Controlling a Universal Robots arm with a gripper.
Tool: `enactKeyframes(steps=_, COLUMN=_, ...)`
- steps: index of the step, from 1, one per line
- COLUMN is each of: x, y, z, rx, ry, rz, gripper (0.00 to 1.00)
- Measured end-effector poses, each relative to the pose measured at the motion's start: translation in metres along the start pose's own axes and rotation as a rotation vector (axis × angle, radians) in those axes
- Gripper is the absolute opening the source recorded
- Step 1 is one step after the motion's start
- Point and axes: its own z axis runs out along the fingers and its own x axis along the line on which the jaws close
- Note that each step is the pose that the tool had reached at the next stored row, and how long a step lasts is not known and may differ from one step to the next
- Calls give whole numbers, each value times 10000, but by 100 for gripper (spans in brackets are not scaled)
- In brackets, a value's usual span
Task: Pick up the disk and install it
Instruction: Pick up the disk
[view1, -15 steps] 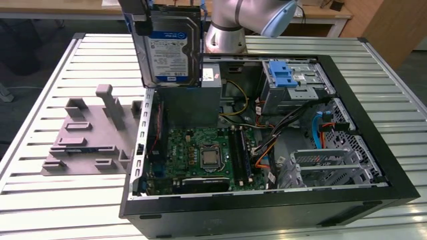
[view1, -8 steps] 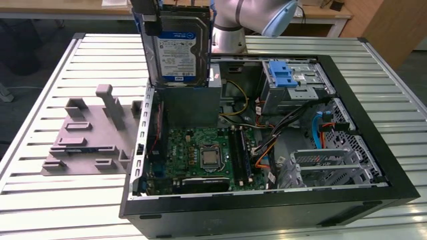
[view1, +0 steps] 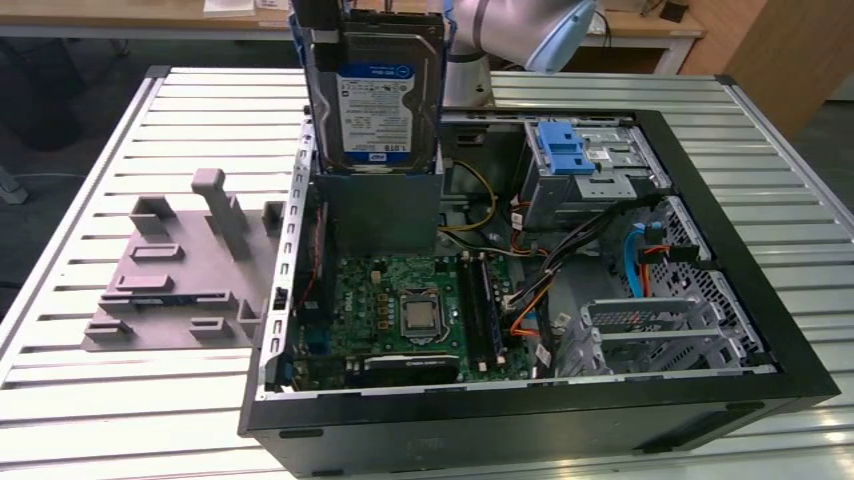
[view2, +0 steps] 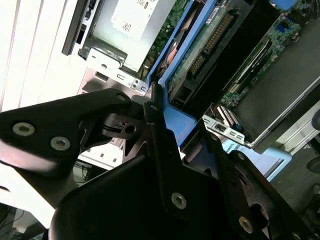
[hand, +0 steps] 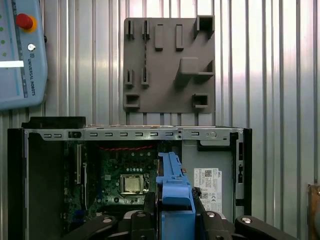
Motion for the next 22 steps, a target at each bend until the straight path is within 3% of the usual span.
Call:
enactKeyframes(steps=5, x=5, y=-123, z=-1, rx=-7, ry=1, rz=-1, gripper=36)
enactKeyframes(steps=9, x=29, y=-186, z=-1, rx=-9, ry=0, rz=0, gripper=36)
enactKeyframes(steps=22, x=212, y=-283, z=2, rx=4, ry=-1, rz=0, gripper=36)
